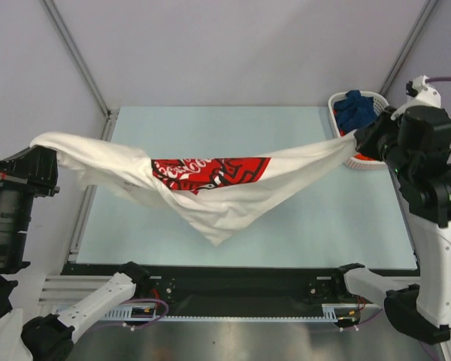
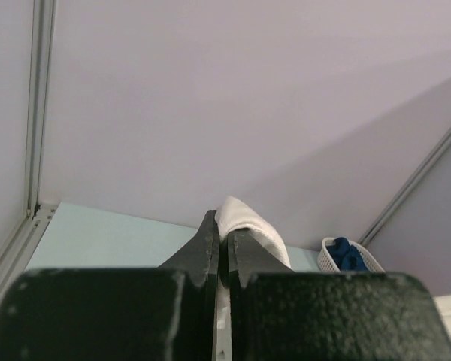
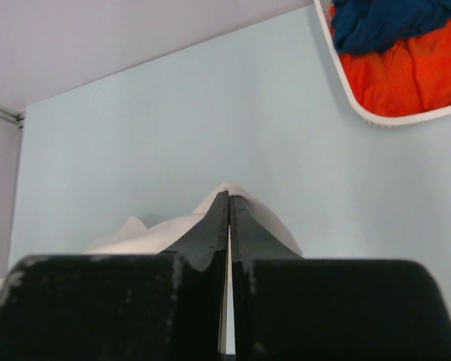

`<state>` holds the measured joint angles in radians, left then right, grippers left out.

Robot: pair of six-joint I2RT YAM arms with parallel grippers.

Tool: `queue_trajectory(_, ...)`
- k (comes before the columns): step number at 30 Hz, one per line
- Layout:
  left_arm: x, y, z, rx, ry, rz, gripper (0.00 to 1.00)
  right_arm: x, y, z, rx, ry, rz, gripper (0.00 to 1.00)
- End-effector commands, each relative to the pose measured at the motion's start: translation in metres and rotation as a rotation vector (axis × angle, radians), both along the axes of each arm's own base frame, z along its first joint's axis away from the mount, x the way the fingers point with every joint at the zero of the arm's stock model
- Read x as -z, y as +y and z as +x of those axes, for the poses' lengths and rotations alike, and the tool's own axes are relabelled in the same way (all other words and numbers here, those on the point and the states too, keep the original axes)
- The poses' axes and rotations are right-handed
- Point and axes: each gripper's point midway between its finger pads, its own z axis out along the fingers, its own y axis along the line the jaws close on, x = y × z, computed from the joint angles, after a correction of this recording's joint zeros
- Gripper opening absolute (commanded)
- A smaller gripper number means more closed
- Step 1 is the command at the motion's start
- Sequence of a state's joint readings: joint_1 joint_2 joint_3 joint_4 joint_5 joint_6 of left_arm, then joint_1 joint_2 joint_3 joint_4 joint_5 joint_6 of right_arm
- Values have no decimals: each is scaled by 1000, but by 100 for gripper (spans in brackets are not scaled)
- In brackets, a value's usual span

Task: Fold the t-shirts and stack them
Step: Flatten the tshirt out

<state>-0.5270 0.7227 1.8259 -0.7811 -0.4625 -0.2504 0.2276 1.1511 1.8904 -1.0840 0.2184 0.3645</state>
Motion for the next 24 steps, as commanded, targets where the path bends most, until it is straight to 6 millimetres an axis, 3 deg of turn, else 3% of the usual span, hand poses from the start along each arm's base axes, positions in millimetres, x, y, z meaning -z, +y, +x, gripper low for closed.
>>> queue_trajectory(1, -7, -22, 33, 8, 15, 110, 0, 24, 6, -27, -27, 109, 50, 0)
queue_trajectory(4, 8, -42, 66, 18, 77, 156, 0, 43, 13, -15, -39, 148, 65, 0)
queue_trajectory(6, 33, -70, 107, 43, 156, 208, 0, 52, 12, 0, -26, 166, 41, 0)
queue_trajectory(7, 42, -78, 121, 45, 181, 228, 0, 65, 13, 23, -21, 193, 6, 0)
queue_trajectory(8, 68, -97, 153, 54, 263, 277, 0, 73, 14, 34, -17, 207, -9, 0)
queue_trajectory(10, 88, -112, 181, 72, 332, 337, 0, 97, 12, 75, -2, 257, -23, 0)
queue_trajectory(13, 146, -144, 243, 148, 476, 412, 0, 128, 4, 122, 32, 277, -59, 0)
queue_trajectory(14, 161, -149, 257, 166, 512, 419, 1, 159, 4, 144, 30, 347, -69, 0)
queue_trajectory(15, 190, -154, 285, 169, 582, 432, 0, 171, 3, 156, 30, 370, -70, 1)
queue_trajectory(16, 202, -154, 297, 154, 612, 438, 0, 183, 1, 171, 37, 382, -79, 4)
queue_trajectory(17, 212, -153, 310, 135, 632, 444, 0, 182, 1, 184, 33, 377, -86, 14)
queue_trajectory(18, 234, -154, 334, 107, 668, 469, 0, 210, 0, 200, 26, 441, -114, 19)
queue_trajectory(19, 241, -149, 346, 67, 682, 477, 1, 218, -1, 204, 28, 480, -132, 22)
queue_trajectory(20, 260, -146, 355, 58, 744, 493, 14, 223, -2, 209, 27, 502, -146, 33)
queue_trajectory(21, 232, -137, 369, 14, 706, 443, 25, 222, -2, 225, 28, 504, -159, 41)
queue_trajectory(22, 264, -137, 391, -16, 778, 464, 39, 225, 0, 216, 22, 559, -168, 46)
queue_trajectory(23, 236, -135, 398, -36, 728, 445, 67, 221, 3, 216, 16, 568, -173, 55)
queue_trajectory(24, 246, -127, 396, -64, 782, 446, 78, 214, 3, 212, 24, 566, -188, 60)
